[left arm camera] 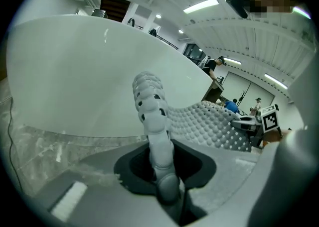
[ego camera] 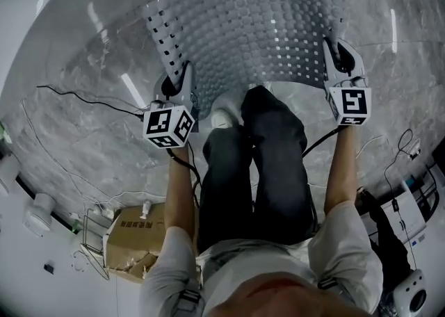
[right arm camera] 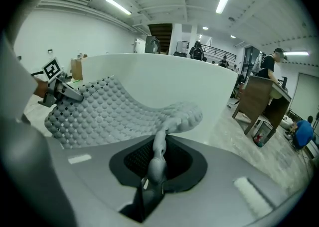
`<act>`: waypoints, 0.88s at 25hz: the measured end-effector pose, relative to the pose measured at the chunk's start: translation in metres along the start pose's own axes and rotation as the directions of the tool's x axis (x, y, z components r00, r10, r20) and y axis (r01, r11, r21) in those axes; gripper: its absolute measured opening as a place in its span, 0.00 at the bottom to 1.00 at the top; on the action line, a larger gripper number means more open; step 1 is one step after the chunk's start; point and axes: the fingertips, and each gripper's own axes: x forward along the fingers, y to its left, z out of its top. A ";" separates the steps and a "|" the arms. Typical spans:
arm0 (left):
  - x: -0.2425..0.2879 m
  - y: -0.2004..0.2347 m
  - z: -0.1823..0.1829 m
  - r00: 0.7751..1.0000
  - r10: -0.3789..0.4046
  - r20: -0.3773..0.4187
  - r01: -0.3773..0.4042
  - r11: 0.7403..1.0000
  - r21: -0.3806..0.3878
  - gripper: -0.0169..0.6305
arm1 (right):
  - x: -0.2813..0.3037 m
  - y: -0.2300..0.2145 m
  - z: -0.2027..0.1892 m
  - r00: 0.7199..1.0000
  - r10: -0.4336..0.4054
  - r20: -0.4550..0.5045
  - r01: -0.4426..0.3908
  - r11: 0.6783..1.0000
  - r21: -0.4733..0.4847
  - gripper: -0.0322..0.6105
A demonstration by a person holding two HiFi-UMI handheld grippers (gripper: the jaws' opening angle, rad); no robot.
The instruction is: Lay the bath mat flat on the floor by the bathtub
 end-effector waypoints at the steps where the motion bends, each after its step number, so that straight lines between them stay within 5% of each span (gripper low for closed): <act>1: 0.008 0.005 -0.007 1.000 -0.004 0.002 0.004 1.000 -0.001 0.16 | 0.008 0.000 -0.008 1.000 -0.004 0.003 0.004 1.000 -0.001 0.12; 22: 0.120 0.070 -0.095 0.998 -0.051 0.029 0.051 0.999 0.019 0.16 | 0.107 0.000 -0.114 0.997 -0.064 0.044 0.066 0.997 -0.043 0.13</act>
